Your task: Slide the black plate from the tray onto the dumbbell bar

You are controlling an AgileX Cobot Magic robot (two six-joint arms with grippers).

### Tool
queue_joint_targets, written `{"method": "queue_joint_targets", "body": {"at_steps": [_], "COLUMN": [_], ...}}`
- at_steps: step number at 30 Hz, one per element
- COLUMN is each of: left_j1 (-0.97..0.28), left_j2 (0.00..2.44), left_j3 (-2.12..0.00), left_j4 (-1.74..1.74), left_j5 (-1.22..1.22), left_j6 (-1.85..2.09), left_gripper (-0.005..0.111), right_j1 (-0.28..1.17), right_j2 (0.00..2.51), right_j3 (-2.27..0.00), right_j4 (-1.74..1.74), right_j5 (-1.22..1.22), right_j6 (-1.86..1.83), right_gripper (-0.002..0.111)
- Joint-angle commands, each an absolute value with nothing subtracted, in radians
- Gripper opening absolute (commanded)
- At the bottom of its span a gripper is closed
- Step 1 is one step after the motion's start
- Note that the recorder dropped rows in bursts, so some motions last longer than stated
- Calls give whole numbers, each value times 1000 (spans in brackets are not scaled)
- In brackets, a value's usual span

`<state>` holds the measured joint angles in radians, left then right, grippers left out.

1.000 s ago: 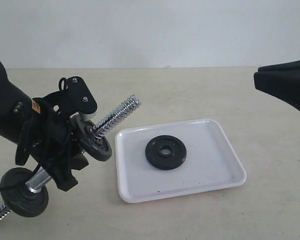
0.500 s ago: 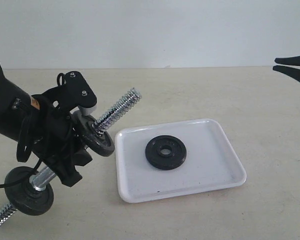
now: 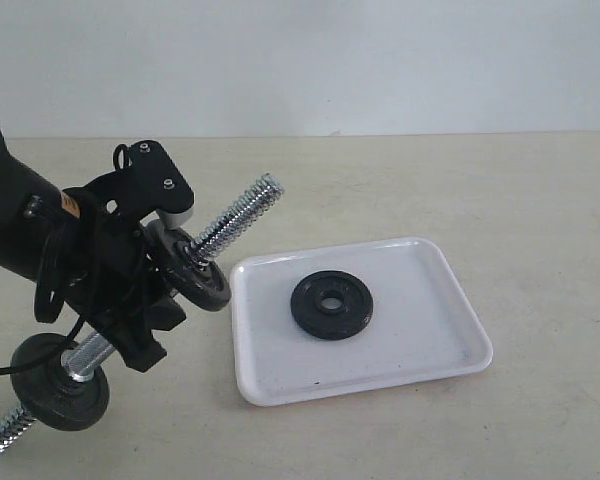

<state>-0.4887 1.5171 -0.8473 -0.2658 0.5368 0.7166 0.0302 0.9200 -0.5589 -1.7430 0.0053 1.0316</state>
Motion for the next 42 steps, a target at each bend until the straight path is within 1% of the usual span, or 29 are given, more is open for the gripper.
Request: {"method": "queue_joint_targets", "body": {"at_steps": [1, 5, 8, 10, 15, 19, 22, 32, 35, 38, 42], "left_j1": [-493, -493, -493, -493, -493, -493, -493, -493, -493, -493, -493], "left_j2": [1466, 1466, 1466, 1466, 1466, 1466, 1466, 1466, 1466, 1466, 1463], "left_j3": [-885, -885, -885, -885, -885, -885, -885, -885, -885, -885, -885], "left_j4": [-325, -326, -337, -348, -362, -364, -378, -385, -401, -408, -406], "left_j5": [425, 426, 426, 421, 416, 416, 412, 414, 414, 412, 414], "left_j6": [715, 715, 715, 715, 721, 726, 726, 726, 726, 726, 726], "left_gripper": [4, 4, 4, 4, 4, 4, 4, 4, 4, 4, 4], "right_j1": [31, 31, 31, 31, 51, 129, 196, 207, 207, 207, 208], "right_j2": [920, 920, 920, 920, 920, 920, 920, 920, 945, 1032, 1239], "right_j3": [-605, -610, -610, -610, -605, -605, -605, -605, -605, -607, -638], "right_j4": [-1507, -1167, -932, -826, -710, -592, -405, 91, 102, 114, 213], "right_j5": [108, 154, 273, 337, 396, 513, 645, 620, 601, 594, 592], "right_j6": [1217, 1181, 1022, 803, 180, -272, -596, -574, -483, -416, -421], "right_gripper": [0, 0, 0, 0, 0, 0, 0, 0, 0, 0, 0]}}
